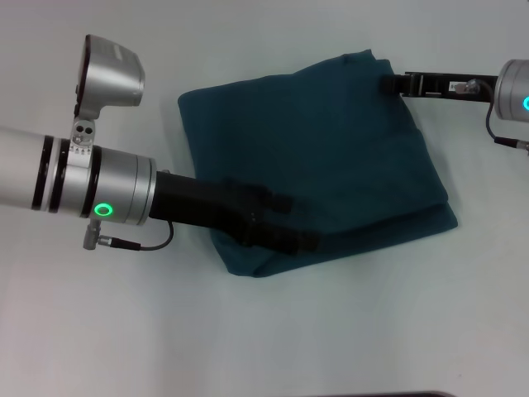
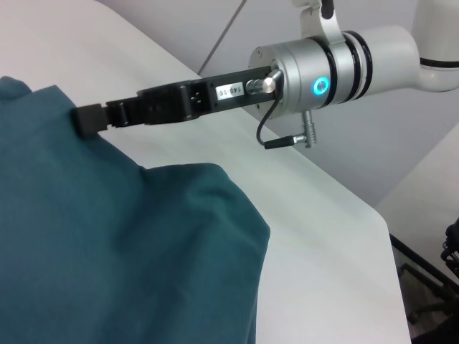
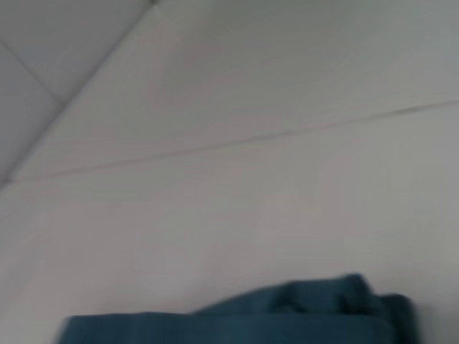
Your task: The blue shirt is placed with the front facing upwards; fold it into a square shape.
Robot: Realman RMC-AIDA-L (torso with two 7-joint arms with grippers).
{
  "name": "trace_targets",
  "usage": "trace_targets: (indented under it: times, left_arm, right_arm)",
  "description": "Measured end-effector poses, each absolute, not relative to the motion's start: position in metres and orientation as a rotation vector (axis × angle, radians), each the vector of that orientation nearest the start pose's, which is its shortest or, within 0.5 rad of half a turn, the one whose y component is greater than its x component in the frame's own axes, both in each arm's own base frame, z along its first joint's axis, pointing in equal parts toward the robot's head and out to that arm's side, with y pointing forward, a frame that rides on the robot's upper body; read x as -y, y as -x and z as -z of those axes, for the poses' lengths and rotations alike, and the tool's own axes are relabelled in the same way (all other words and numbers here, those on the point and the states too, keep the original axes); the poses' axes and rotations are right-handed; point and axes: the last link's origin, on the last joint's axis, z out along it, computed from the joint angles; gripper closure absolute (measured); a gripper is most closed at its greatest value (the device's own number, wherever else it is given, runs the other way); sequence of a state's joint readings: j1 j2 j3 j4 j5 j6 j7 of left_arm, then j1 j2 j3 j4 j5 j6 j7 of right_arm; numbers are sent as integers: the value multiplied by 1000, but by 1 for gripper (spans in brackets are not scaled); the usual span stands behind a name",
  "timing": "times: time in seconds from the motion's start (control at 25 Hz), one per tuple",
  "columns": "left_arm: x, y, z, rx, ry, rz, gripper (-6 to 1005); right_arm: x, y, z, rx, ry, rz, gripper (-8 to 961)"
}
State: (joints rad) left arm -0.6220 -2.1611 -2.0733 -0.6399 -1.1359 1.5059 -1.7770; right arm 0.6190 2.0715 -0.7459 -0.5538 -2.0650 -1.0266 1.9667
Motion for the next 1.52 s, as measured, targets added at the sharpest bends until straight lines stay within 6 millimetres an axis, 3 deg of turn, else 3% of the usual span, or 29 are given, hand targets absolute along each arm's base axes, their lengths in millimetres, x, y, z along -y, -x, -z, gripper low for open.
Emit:
trace_targets:
  times: [0.28, 0.68, 1.08, 1.36, 1.52]
  left_arm:
    - [-313, 204, 80, 995, 3055, 497, 73]
    - [-314, 204, 81, 997, 3049, 497, 73]
    - [-314, 204, 81, 1004, 3046, 496, 74]
    - [-313, 205, 81, 1008, 3044, 498, 74]
    - [-313, 205, 80, 1004, 3046, 498, 74]
  right_arm:
    - [-368, -277, -10, -1308, 2352, -671, 935]
    - [-333, -295, -22, -1394, 2514, -588, 935]
    - [-315, -326, -21, -1586, 2424, -423, 936]
    - [-304, -339, -25, -1626, 2381, -411, 937]
    - [-296, -343, -36, -1608, 2364, -501, 937]
